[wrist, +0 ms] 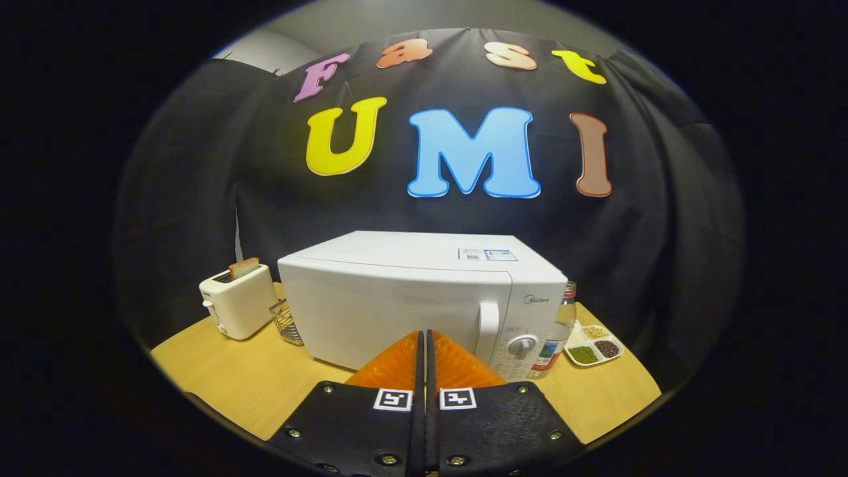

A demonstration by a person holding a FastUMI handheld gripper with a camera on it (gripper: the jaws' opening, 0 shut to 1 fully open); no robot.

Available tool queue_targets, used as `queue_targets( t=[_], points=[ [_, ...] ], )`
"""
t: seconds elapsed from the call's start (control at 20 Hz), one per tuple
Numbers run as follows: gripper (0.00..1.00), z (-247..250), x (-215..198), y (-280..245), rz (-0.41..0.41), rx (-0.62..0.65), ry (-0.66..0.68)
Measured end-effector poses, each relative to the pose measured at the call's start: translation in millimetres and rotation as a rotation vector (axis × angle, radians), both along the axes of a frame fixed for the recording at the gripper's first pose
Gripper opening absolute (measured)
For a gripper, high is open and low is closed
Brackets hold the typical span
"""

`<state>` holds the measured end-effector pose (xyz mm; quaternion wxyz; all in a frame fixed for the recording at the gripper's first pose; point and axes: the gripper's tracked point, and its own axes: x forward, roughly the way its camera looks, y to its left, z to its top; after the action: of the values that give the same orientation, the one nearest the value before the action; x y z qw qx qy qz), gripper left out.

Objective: Open the microwave, put the food inside, and close the microwave door.

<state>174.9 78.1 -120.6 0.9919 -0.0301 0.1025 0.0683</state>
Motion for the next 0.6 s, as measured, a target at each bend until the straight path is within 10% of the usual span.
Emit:
queue_targets(
  t=[0.1,0.45,0.6],
  points=[
    [0.07,28,-34,0,-0.005,0.015,-0.038],
    [0.95,48,-124,-12,-0.039,0.047,-0.090],
    [0.97,48,-151,-24,-0.070,0.038,-0.097]
  ],
)
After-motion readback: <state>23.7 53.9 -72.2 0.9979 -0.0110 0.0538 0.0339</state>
